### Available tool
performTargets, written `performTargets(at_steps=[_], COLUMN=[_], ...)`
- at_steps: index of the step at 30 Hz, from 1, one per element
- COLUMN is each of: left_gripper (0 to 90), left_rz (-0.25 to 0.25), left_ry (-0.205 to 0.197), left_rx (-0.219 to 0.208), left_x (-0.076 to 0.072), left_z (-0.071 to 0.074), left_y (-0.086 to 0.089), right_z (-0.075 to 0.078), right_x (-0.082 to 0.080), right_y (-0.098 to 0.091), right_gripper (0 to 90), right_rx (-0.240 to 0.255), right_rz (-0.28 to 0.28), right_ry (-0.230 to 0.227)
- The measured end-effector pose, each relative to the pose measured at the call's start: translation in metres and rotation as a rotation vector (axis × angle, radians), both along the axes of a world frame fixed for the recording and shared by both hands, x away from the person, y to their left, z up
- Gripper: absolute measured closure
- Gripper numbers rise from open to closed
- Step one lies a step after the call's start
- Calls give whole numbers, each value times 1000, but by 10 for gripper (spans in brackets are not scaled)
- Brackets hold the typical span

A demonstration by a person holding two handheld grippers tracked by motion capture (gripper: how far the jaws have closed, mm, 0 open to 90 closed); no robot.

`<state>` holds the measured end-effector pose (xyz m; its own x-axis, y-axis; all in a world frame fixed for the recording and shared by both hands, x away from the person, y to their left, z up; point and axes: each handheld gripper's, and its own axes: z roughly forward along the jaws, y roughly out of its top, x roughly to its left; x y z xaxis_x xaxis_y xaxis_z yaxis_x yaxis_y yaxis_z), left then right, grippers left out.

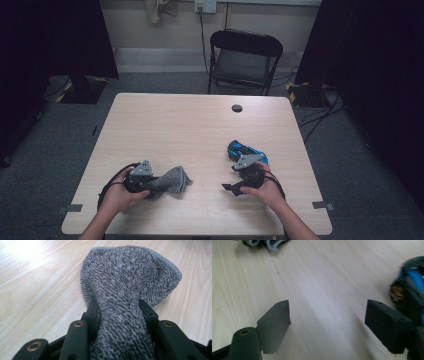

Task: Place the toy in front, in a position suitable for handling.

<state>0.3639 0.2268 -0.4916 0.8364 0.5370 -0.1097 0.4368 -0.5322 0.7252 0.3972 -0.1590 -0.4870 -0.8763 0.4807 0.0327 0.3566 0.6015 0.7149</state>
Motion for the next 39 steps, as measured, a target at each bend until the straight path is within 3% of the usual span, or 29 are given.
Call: performTargets(at_steps=[5, 13, 16, 25, 30, 39], left_gripper=[608, 608, 608, 607, 606, 606], left_rz=[-1, -4, -9, -14, -16, -19], left_ry=[-6, -14, -20, -17, -18, -19], left_rx=[5, 11, 16, 9, 5, 4], left_x=[-1, -1, -2, -1, -1, -1], left_z=[0, 0, 0, 0, 0, -1], left_y=[-1, -1, -1, -1, 0, 0], right_z=[13, 26, 22, 11, 5, -6], right_x=[14, 31, 41, 62, 69, 80], right_y=[-25, -47, -53, -60, -60, -54], right_gripper=[193, 179, 167, 138, 137, 138], right_rx=[15, 14, 5, -6, -16, -30], right_rz=[-49, -125, -165, -208, -199, -175], right_ry=[-19, -51, -51, -43, -64, -27])
